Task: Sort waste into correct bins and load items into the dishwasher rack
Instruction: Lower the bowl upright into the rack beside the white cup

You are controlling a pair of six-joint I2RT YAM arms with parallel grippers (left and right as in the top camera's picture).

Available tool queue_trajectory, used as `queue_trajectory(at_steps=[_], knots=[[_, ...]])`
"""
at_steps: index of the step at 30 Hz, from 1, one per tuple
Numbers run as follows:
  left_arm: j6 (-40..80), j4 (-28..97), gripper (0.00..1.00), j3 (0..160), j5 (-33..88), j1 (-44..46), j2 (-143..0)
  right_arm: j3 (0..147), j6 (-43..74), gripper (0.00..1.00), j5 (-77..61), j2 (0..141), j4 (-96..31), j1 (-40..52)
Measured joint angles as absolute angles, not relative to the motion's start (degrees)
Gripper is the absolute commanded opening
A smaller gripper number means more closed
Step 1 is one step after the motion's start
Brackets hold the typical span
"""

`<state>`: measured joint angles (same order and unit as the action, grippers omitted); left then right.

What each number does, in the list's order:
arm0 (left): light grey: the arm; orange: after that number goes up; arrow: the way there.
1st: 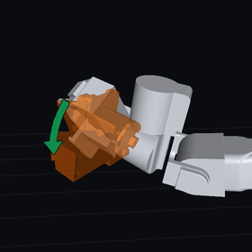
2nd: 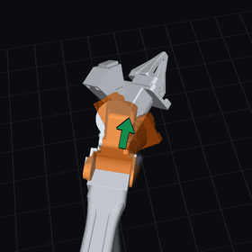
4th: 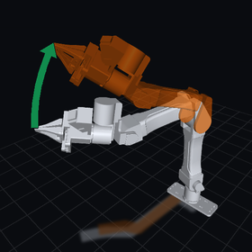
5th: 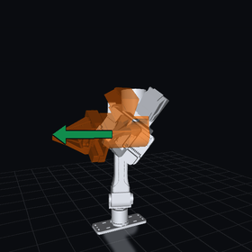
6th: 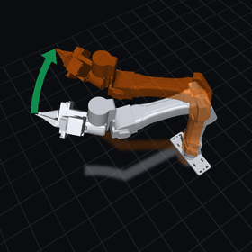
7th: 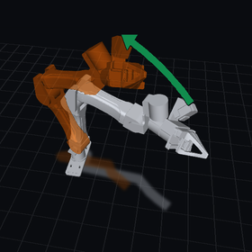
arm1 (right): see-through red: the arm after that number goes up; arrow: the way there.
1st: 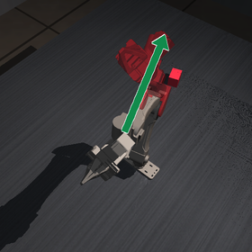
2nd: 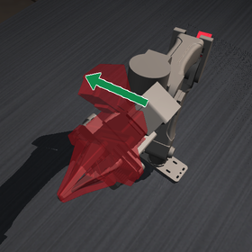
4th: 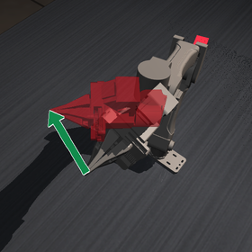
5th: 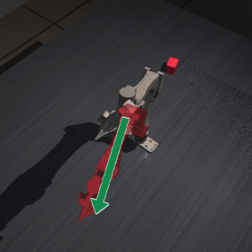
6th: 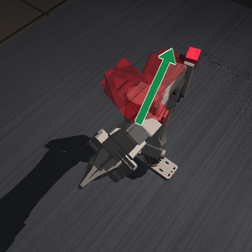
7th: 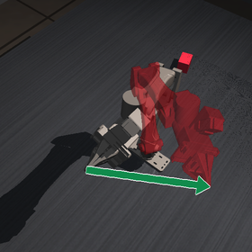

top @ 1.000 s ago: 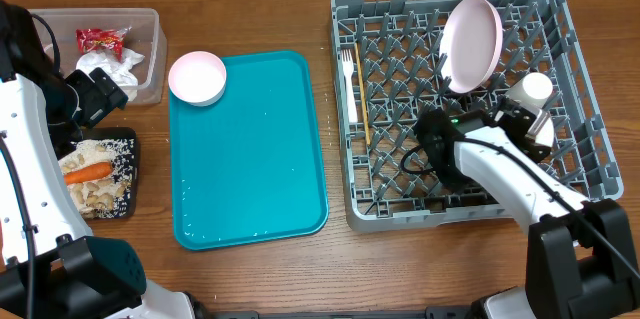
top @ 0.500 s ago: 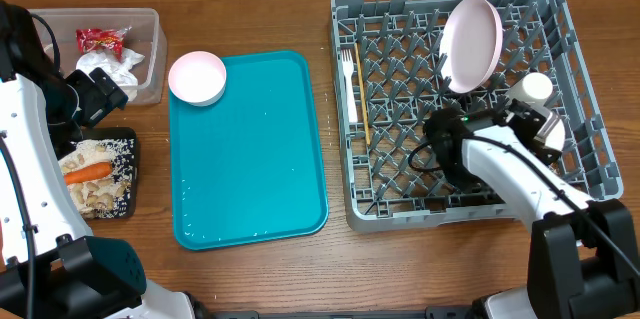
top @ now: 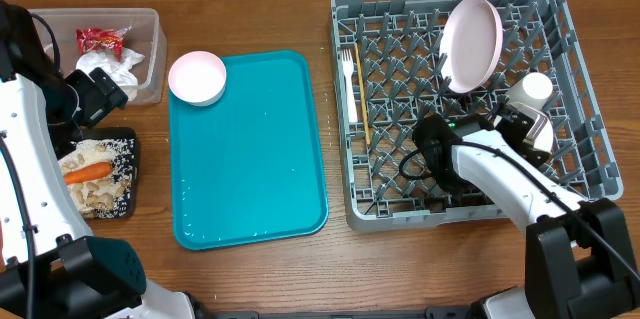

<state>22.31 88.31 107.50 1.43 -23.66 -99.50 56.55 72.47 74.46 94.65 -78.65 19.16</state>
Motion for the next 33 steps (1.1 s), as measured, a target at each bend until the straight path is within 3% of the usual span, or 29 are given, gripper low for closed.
queue_trajectory(at_steps=[7, 23, 25, 27, 31, 33], knots=[[22.3, 88.3, 1.0, 107.5, 1.4, -23.7, -99.5, 56.5, 76.5, 0.04, 76.6, 94.7, -85.2, 19.5], [22.3, 88.3, 1.0, 107.5, 1.5, -23.7, -99.5, 56.5, 76.6, 0.05, 75.4, 94.7, -82.7, 19.6], [22.3, 88.3, 1.0, 107.5, 1.4, -23.7, -99.5, 56.5, 76.6, 0.15, 75.4, 94.7, -83.6, 19.6], [22.3, 88.3, 1.0, 107.5, 1.4, -23.7, -99.5, 56.5, 76.3, 0.38, 74.9, 94.7, -84.4, 19.6], [22.3, 88.3, 1.0, 107.5, 1.5, -23.7, -99.5, 57.3, 76.3, 0.54, 73.7, 94.7, -86.2, 19.6], [22.3, 88.3, 1.0, 107.5, 1.4, -23.7, -99.5, 58.7, 76.0, 0.57, 72.7, 94.7, -87.1, 19.6]])
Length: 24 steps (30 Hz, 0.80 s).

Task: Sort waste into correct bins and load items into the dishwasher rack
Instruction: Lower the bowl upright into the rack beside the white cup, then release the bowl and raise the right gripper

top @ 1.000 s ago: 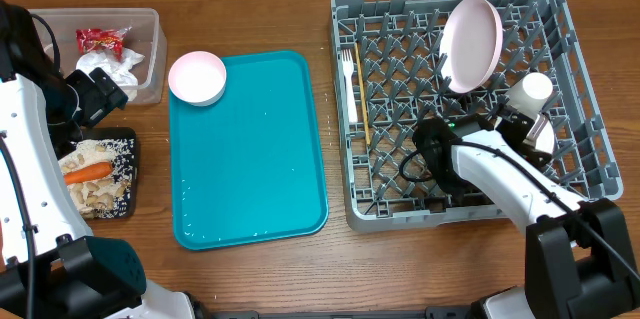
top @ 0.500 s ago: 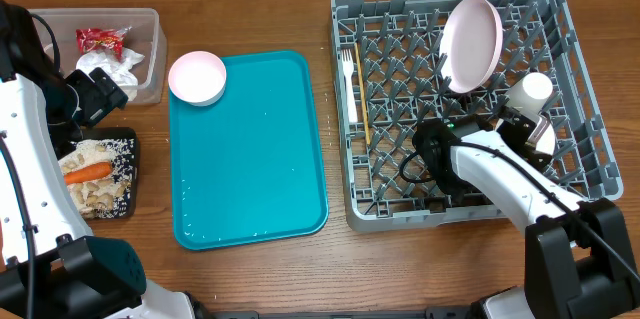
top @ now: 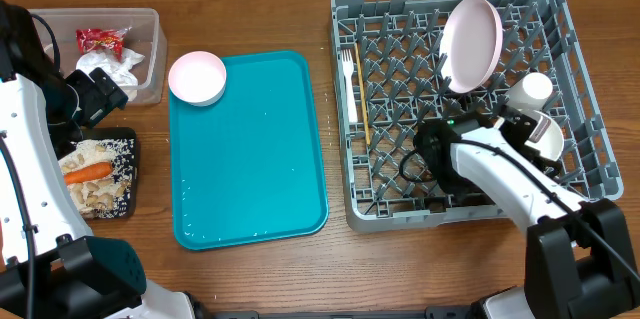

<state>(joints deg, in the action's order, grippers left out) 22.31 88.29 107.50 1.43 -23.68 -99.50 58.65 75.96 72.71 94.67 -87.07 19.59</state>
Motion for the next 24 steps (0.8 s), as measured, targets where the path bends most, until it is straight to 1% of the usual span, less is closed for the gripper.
queue_trajectory(at_steps=[5, 7, 8, 11, 13, 14, 17, 19, 24], knots=[[22.3, 88.3, 1.0, 107.5, 1.4, -23.7, -99.5, 65.0, 76.3, 0.57, 68.4, 94.7, -90.1, 19.6], [22.3, 88.3, 1.0, 107.5, 1.5, -23.7, -99.5, 68.4, 76.3, 0.73, 66.3, 94.6, -91.6, 19.6], [22.3, 88.3, 1.0, 107.5, 1.4, -23.7, -99.5, 69.9, 76.1, 0.79, 64.9, 94.5, -92.6, 19.6], [22.3, 88.3, 1.0, 107.5, 1.5, -23.7, -99.5, 73.3, 76.2, 0.91, 61.5, 94.0, -94.3, 19.6], [22.3, 88.3, 1.0, 107.5, 1.4, -23.7, -99.5, 75.2, 75.9, 0.95, 58.8, 93.5, -94.4, 19.6], [22.3, 88.3, 1.0, 107.5, 1.4, -23.7, -99.5, 75.8, 75.7, 0.99, 57.7, 93.3, -94.2, 19.6], [22.3, 88.3, 1.0, 107.5, 1.4, -23.7, -99.5, 76.7, 70.8, 0.99, 52.2, 92.8, -91.0, 19.6], [22.3, 88.3, 1.0, 107.5, 1.4, -23.7, -99.5, 76.8, 64.1, 0.98, 47.3, 92.8, -86.1, 19.6], [22.3, 88.3, 1.0, 107.5, 1.5, -23.7, -99.5, 76.8, 39.0, 0.97, 28.8, 92.8, -72.1, 19.4]])
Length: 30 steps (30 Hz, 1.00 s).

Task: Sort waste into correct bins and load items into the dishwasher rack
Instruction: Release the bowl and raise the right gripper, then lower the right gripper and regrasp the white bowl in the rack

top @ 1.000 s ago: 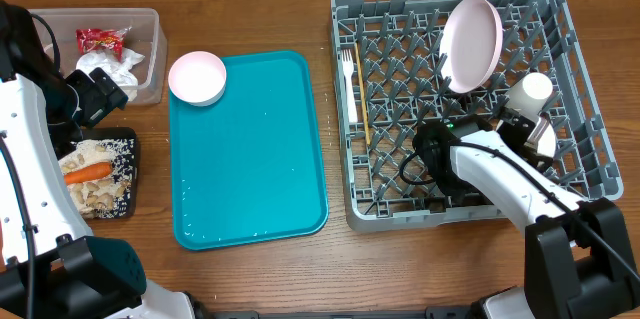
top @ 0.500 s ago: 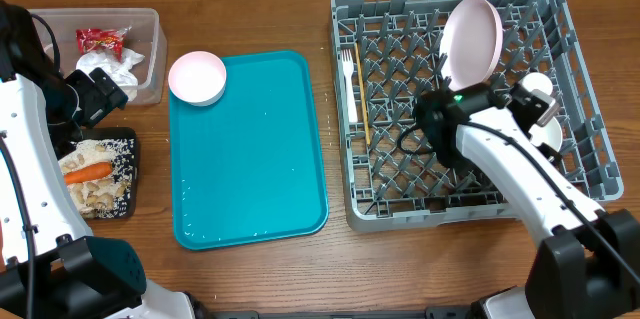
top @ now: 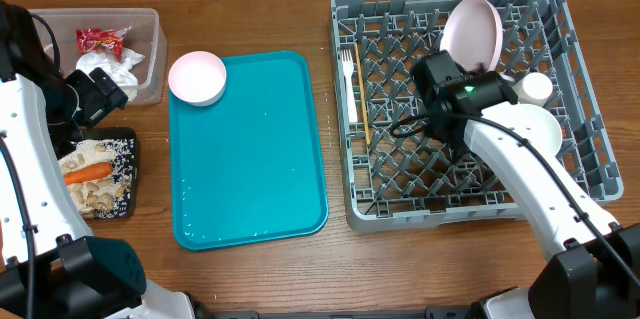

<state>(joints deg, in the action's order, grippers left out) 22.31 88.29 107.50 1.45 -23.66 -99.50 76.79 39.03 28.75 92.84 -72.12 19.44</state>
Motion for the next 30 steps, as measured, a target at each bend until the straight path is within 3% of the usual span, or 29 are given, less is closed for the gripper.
queue_trajectory(at_steps=[4, 12, 18, 20, 24, 30], knots=[[22.3, 88.3, 1.0, 107.5, 1.4, -23.7, -99.5, 76.8, 28.4, 0.91, 20.3, 92.8, -69.5, 18.4], [22.3, 88.3, 1.0, 107.5, 1.5, -23.7, -99.5, 76.8, 20.9, 0.8, 18.3, 92.8, -68.4, 9.0], [22.3, 88.3, 1.0, 107.5, 1.5, -23.7, -99.5, 76.8, 16.1, 0.8, 17.7, 92.9, -65.4, 5.9], [22.3, 88.3, 1.0, 107.5, 1.4, -23.7, -99.5, 76.8, 15.2, 0.74, 17.3, 93.2, -65.0, 5.9], [22.3, 88.3, 1.0, 107.5, 1.5, -23.7, -99.5, 76.6, 14.3, 0.54, 17.0, 94.8, -64.1, 6.0], [22.3, 88.3, 1.0, 107.5, 1.4, -23.7, -99.5, 76.3, 13.6, 0.53, 17.2, 95.2, -64.1, 6.0]])
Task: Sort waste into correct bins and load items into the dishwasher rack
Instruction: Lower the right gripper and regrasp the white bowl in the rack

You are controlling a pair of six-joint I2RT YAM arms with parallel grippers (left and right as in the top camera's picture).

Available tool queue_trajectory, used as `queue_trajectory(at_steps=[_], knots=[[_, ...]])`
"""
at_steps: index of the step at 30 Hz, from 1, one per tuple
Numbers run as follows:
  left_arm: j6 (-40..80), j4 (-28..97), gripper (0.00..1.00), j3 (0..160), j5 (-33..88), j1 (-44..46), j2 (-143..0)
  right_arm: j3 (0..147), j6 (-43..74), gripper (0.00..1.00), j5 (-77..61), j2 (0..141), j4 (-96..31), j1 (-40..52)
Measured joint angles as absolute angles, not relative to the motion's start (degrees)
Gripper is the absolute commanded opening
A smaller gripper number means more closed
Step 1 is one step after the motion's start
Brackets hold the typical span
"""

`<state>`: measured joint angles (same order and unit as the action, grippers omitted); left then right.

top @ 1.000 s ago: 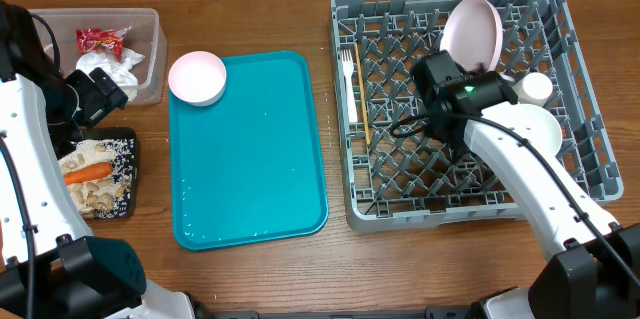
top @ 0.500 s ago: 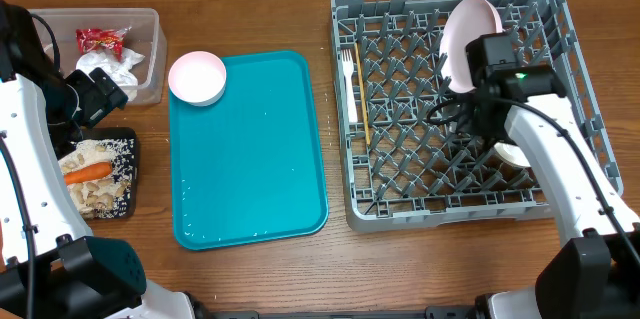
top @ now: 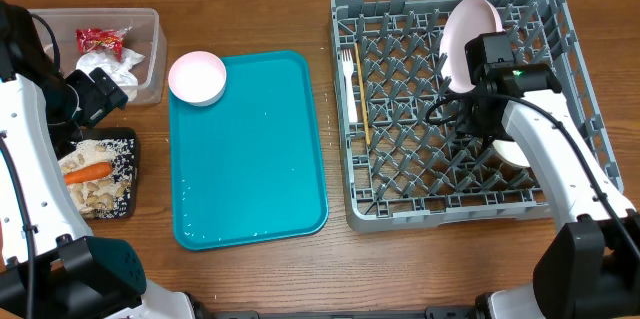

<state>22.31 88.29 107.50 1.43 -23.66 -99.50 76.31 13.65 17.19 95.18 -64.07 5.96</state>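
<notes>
The grey dishwasher rack stands on the right. In it are an upright pink plate, a white fork and a thin wooden stick. A white bowl in the rack shows partly from under my right forearm. My right wrist hangs over the rack just right of the plate, and its fingers are hidden beneath it. A pink bowl sits at the teal tray's back left corner. My left gripper hovers between the two waste containers. Its jaws cannot be made out.
A clear plastic bin at the back left holds a red wrapper and white tissue. In front of it a black tray carries a carrot and food scraps. My left arm runs along the table's left edge.
My right wrist has moved from the rack's middle to the right and back, beside the pink plate. It now covers the white cup. The forearm now partly hides the white bowl. The left arm is unchanged.
My right gripper was first low in the rack's right part at the white bowl, beside a white cup, and stayed there. Then the wrist stood over the rack's middle with the bowl lying free in the rack. Now it is by the pink plate.
</notes>
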Motion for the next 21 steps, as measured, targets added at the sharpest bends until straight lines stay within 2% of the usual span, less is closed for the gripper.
queue_trajectory(at_steps=[2, 4, 9, 21], knots=[[22.3, 88.3, 1.0, 107.5, 1.4, -23.7, -99.5, 76.3, 13.6, 0.46, 17.4, 95.2, -64.1, 5.9], [22.3, 88.3, 1.0, 107.5, 1.4, -23.7, -99.5, 76.3, 13.7, 0.32, 17.5, 95.2, -64.1, 5.9], [22.3, 88.3, 1.0, 107.5, 1.4, -23.7, -99.5, 76.3, 13.3, 0.05, 17.9, 95.2, -63.9, 5.6], [22.3, 88.3, 1.0, 107.5, 1.4, -23.7, -99.5, 78.2, 13.9, 0.04, 15.6, 95.2, -68.4, 4.9]])
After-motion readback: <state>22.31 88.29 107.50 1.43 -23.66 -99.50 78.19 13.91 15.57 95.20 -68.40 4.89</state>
